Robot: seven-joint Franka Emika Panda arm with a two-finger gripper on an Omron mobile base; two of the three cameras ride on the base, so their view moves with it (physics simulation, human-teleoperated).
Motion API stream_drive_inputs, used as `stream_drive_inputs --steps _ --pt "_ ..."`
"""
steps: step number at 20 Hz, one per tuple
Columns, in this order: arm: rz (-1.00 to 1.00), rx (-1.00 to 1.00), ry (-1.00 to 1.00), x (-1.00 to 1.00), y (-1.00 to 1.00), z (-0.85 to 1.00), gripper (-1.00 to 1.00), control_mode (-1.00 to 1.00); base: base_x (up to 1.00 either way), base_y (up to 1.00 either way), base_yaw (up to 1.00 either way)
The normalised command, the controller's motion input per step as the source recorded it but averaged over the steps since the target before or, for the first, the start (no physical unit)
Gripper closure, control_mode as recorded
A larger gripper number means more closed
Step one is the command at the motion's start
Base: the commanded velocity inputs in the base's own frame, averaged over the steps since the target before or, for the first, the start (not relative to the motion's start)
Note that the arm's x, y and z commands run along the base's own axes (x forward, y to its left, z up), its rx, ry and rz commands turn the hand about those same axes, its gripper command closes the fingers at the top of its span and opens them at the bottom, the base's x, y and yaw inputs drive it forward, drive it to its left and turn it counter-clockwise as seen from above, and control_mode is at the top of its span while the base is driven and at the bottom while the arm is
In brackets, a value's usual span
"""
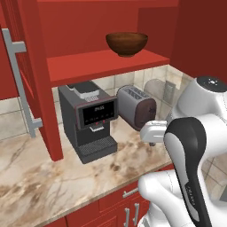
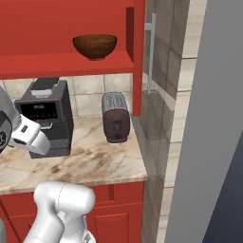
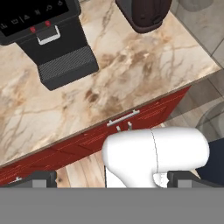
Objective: Move the bowls from the cabinet to the plates on the dining table.
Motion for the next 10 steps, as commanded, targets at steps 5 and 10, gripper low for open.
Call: stream_drive_inputs --steps 5,10 --pt "0.0 0.0 0.0 0.0 0.0 0.0 -1.0 1.0 0.0 0.0 0.0" --pt "0.0 0.0 0.0 0.0 0.07 0.0 -1.0 -1.0 0.0 0.0 0.0"
